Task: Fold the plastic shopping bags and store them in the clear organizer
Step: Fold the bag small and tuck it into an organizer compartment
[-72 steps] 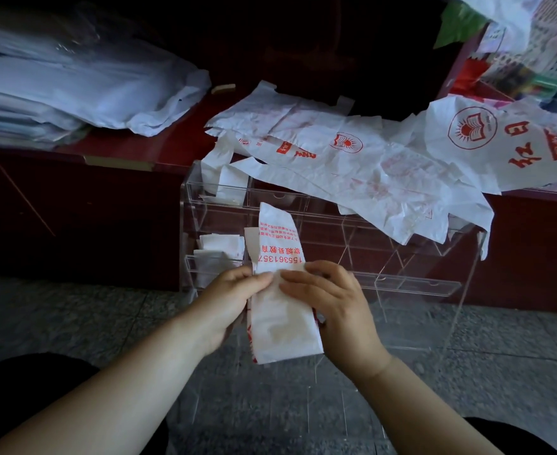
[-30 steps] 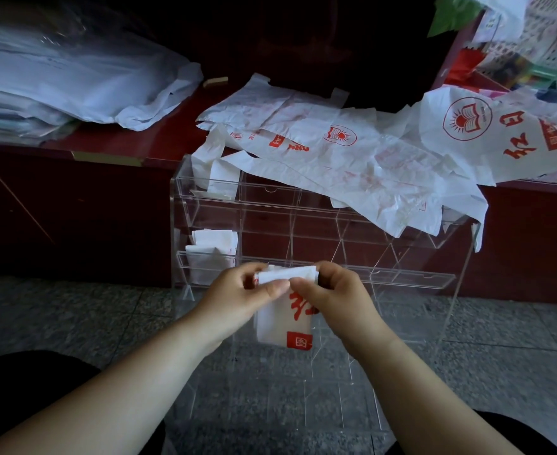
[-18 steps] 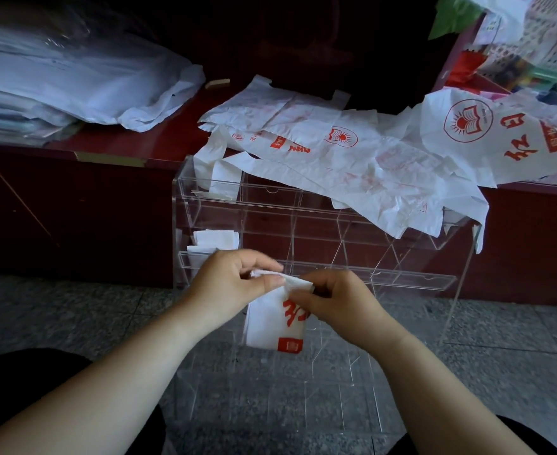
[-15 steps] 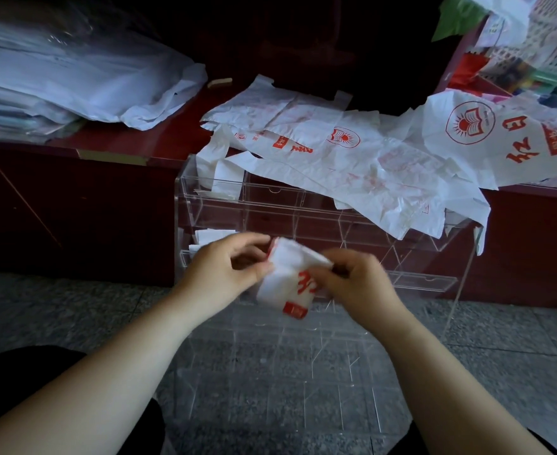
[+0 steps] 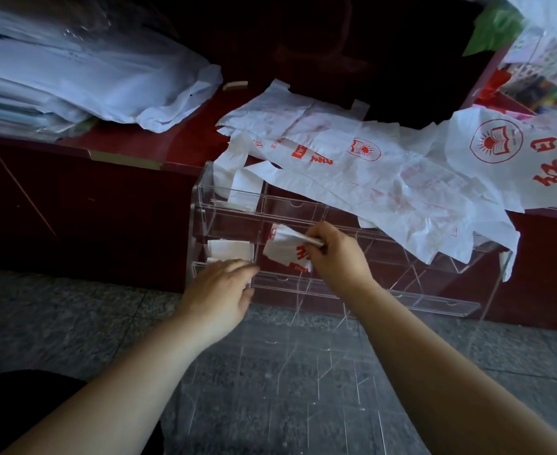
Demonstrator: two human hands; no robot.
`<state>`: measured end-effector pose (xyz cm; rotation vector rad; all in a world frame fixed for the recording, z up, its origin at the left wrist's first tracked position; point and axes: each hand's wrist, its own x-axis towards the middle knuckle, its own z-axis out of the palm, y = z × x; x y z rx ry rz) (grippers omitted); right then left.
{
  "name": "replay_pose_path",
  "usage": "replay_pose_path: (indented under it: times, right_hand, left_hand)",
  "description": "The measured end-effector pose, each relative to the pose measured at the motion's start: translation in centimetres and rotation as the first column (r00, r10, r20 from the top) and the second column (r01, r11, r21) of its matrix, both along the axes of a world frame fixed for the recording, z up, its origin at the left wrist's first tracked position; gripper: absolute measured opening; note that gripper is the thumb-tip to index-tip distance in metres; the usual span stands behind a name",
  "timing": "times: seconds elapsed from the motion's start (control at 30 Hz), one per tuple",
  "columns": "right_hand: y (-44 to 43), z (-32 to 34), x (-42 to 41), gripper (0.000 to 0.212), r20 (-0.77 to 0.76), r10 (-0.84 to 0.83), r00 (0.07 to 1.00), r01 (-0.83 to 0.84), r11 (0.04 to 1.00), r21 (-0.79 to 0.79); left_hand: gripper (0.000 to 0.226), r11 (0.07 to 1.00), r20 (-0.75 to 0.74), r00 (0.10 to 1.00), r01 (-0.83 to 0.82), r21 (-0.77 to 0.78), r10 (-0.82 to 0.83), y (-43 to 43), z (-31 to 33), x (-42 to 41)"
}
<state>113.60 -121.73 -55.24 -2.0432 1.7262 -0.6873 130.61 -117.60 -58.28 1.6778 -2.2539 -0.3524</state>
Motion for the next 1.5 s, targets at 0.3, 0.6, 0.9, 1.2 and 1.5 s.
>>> replay_pose_path:
  times: [0.3, 0.6, 0.9, 1.2, 1.5]
  right_hand:
    - [-0.1, -0.4, 0.0, 0.026, 0.431, -0.09, 0.898, 0.021, 0.986, 0.163]
    - [0.6, 0.3, 0.9, 0.009, 0.691, -0.286, 0.664, -0.09, 0.887, 0.454]
    - [1.4, -0.5, -2.0, 0.018, 0.457, -0.187, 0.869, 0.041, 0.95, 0.31]
    - [2.2, -0.7, -4.9, 0.013, 0.417, -0.152, 0.896, 0.014, 0.949, 0.315]
    - [1.4, -1.6, -5.4, 0.014, 0.414, -0.11, 0.904, -0.033, 0.946, 0.323]
  left_hand:
    - [0.052, 0.99, -0.226, 0.966, -0.135, -0.031, 0.125, -0.2, 0.4, 0.7]
    - [0.069, 0.841, 0.118, 0.986, 0.164, -0.515, -0.12, -0.6, -0.1, -1.4]
    - [0.033, 0.971, 0.197, 0.976, 0.127, -0.2, -0.087, -2.0, 3.4, -2.5]
    - [0.021, 0.898, 0.331, 0.922, 0.037, 0.438, -0.199, -7.3, 4.4, -4.9]
    - [0.034, 0.846, 0.232, 0.952, 0.046, 0.532, -0.198, -8.4, 3.8, -5.0]
